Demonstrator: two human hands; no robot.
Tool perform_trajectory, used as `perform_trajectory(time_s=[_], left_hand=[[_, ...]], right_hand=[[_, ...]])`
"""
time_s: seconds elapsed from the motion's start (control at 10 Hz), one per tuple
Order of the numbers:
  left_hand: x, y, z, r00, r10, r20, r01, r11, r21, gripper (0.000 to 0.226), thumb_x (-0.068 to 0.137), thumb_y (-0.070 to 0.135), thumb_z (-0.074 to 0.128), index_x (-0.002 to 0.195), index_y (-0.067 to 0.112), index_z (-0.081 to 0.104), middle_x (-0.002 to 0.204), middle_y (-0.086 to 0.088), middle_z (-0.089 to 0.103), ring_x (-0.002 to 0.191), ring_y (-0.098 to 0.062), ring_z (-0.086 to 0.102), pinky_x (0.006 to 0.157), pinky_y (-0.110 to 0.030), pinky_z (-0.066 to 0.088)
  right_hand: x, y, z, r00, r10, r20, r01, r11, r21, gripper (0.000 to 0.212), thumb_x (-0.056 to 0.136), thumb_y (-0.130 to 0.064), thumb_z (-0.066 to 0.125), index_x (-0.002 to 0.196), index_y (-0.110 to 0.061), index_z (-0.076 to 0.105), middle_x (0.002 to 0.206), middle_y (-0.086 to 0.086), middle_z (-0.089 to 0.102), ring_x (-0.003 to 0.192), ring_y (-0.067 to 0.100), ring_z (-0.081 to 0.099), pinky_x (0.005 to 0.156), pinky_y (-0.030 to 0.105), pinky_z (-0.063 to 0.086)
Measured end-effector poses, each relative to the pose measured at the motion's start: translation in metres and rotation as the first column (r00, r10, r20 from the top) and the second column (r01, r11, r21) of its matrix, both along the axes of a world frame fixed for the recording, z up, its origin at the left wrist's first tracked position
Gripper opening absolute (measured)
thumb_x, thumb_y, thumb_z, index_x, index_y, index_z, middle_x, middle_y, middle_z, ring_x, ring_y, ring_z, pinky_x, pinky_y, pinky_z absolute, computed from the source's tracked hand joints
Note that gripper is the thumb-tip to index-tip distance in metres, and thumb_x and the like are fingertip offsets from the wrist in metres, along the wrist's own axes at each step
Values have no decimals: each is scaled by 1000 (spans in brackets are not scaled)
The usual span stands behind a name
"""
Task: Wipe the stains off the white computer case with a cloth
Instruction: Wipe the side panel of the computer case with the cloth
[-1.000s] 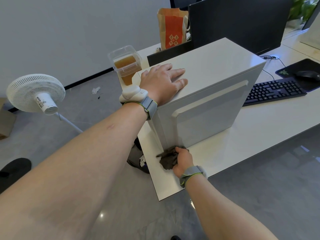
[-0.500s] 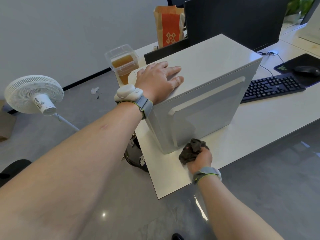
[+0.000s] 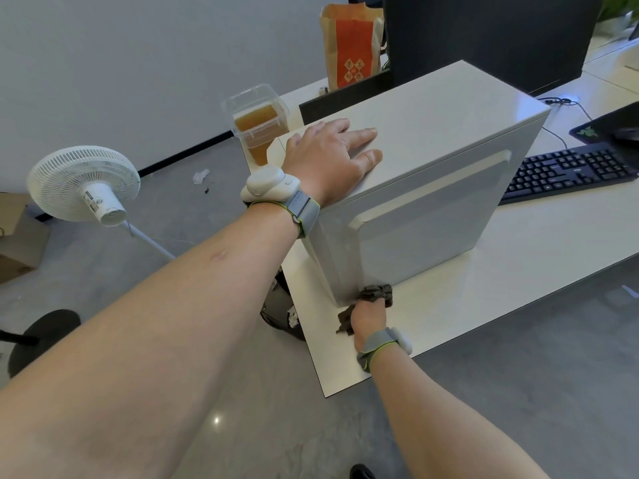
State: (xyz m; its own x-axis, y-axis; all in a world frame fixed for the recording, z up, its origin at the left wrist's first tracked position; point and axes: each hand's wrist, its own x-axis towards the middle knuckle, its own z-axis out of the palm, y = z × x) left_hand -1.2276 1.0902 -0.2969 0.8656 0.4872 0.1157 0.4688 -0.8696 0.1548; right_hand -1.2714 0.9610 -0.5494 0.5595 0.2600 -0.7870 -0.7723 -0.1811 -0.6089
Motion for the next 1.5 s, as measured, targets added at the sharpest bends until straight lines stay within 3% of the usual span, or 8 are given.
perform_trajectory(time_s=[0.3,0.5,0.7,0.9,1.1,1.3,1.4,1.5], left_hand=[[0,3,-1,1000,1,4,-1,1000,-4,55,94,72,35,146,55,45,160,8,38,148,-21,31,119,-51,22],[0,3,-2,1000,2,7,-2,1000,-16,57,92,74,33,145,55,44,160,9,38,149,-23,30,119,-53,21],[-1,2,-1,1000,7,9,-6,1000,-13,57,93,74,34,145,55,45,161,9,38,149,-23,30,119,-53,21],[-1,1,2,1000,-10,19,10,1000,-19,57,94,72,34,146,54,45,161,9,37,148,-22,30,119,-53,20],[-1,3,0,1000,0,8,1,1000,-24,57,93,73,33,146,54,45,161,9,37,148,-21,30,119,-53,20],[-2,4,0,1000,-4,3,4,1000,-21,56,94,72,34,146,54,44,161,9,37,148,-21,30,119,-52,20],[-2,3,1,1000,-9,0,9,1000,-19,57,94,72,34,147,53,44,161,8,37,149,-21,30,119,-53,21],[-2,3,1,1000,-14,-2,14,1000,-12,59,93,73,32,147,53,44,161,8,37,148,-21,30,119,-54,22]], right_hand=[[-4,-11,-2,942,178,-286,-122,972,203,39,105,-5,44,141,8,49,132,33,61,126,47,58,109,61,44],[12,-36,8,772,635,-25,-629,769,118,30,70,-11,61,97,0,68,99,24,70,95,40,68,99,62,52],[73,-49,4,903,55,426,89,946,-311,72,76,-24,70,143,-9,46,140,16,54,124,39,54,109,48,45],[38,-40,-43,396,888,235,-405,399,-823,133,72,-77,68,163,-10,-2,170,16,-1,156,36,4,127,46,13],[3,-19,-49,171,944,283,-228,317,-921,70,95,-31,51,155,-4,28,157,16,31,140,36,35,109,38,38],[0,-23,-41,-212,906,367,-527,210,-824,38,98,-21,49,134,-14,59,138,7,53,129,30,47,103,37,43],[19,-38,-26,229,831,507,-559,539,-630,29,104,-18,44,122,-3,61,125,11,64,120,31,60,93,29,45],[70,-59,-12,801,339,494,-123,900,-419,30,105,-17,44,120,6,57,122,28,64,115,43,61,89,38,43]])
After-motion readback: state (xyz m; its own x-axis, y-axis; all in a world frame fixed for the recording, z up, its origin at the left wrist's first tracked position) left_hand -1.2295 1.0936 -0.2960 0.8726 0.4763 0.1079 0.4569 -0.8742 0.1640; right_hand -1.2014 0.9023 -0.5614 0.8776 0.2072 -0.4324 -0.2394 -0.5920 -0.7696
